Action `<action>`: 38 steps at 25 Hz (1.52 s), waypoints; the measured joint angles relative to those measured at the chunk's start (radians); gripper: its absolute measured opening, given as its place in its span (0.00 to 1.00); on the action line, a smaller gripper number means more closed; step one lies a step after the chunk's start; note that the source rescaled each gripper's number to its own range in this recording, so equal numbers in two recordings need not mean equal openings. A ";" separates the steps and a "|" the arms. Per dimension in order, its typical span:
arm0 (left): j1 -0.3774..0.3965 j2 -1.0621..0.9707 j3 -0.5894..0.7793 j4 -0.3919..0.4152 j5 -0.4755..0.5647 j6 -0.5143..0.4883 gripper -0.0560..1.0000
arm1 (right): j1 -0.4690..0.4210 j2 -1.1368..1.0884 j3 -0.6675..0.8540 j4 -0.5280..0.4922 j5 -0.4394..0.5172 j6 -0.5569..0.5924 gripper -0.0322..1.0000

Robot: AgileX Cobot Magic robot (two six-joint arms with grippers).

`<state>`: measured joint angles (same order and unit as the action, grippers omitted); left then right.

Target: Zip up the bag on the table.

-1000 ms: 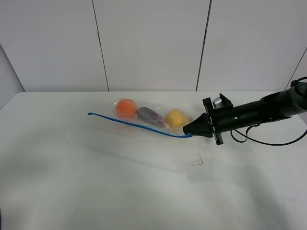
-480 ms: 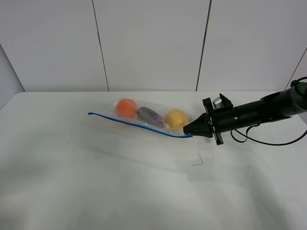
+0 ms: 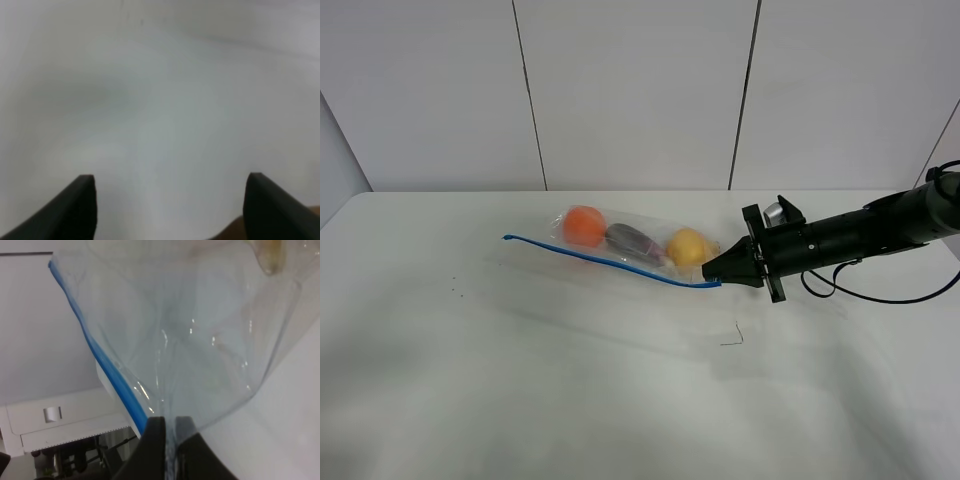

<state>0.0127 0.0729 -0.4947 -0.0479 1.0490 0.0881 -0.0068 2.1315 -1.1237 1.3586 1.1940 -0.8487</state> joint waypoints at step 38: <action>-0.005 -0.078 0.000 -0.003 0.000 0.000 0.96 | -0.014 -0.227 -0.463 -1.238 0.014 0.743 0.97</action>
<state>0.0074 -0.0055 -0.4947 -0.0511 1.0490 0.0881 -0.0210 1.9044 -1.5864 0.1211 1.2082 -0.1061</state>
